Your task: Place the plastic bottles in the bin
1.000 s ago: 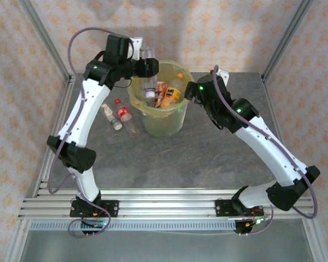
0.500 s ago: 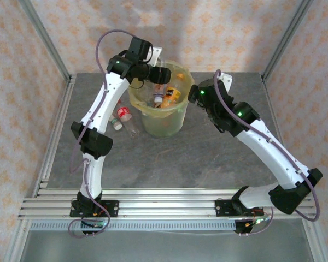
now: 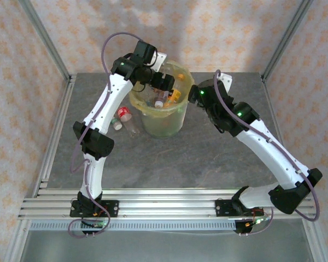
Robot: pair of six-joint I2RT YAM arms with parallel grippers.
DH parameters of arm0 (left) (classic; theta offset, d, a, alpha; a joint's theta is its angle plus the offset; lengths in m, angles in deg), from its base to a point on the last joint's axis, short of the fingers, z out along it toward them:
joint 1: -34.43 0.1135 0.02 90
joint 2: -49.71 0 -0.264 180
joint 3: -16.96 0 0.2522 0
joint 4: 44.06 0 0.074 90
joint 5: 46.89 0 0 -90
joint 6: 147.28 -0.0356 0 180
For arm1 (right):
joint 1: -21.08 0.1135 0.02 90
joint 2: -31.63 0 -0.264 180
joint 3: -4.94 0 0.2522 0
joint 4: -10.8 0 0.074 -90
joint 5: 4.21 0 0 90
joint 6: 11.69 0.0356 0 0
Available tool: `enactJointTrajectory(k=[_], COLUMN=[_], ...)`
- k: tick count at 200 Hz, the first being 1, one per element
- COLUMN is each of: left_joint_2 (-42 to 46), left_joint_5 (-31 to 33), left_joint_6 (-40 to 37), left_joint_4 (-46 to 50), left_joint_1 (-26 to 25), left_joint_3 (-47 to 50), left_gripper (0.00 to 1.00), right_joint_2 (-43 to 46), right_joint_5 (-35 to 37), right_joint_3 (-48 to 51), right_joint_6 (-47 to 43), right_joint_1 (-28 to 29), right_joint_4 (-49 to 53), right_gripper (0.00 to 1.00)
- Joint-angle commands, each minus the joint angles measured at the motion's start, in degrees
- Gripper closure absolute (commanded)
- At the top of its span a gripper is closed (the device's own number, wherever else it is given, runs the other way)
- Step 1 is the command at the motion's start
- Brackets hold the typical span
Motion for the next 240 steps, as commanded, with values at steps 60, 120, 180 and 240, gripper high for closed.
enactJointTrajectory(k=[60,120,180,240], left_joint_2=[7.06,4.28,3.11,4.62], left_joint_5=[-0.42,-0.21,-0.30,3.53], left_joint_6=[-0.15,-0.09,-0.62,-0.39], left_joint_4=[-4.14,-3.28,-1.82,-0.54], left_joint_1=[-0.69,-1.23,-2.17,-2.22], left_joint_3=[4.08,3.84,3.30,3.37], left_gripper=[0.20,0.32,0.38,0.31], right_joint_2=[-0.23,-0.65,-0.70,-0.71], right_joint_5=[1.18,0.92,1.09,1.07], right_joint_3=[0.09,0.04,0.05,-0.13], right_joint_6=[0.39,0.52,0.58,0.48], right_joint_1=[0.18,0.22,0.17,0.17], right_joint_4=[-0.76,-0.94,-0.83,-0.62], right_gripper=[0.01,0.01,0.01,0.01])
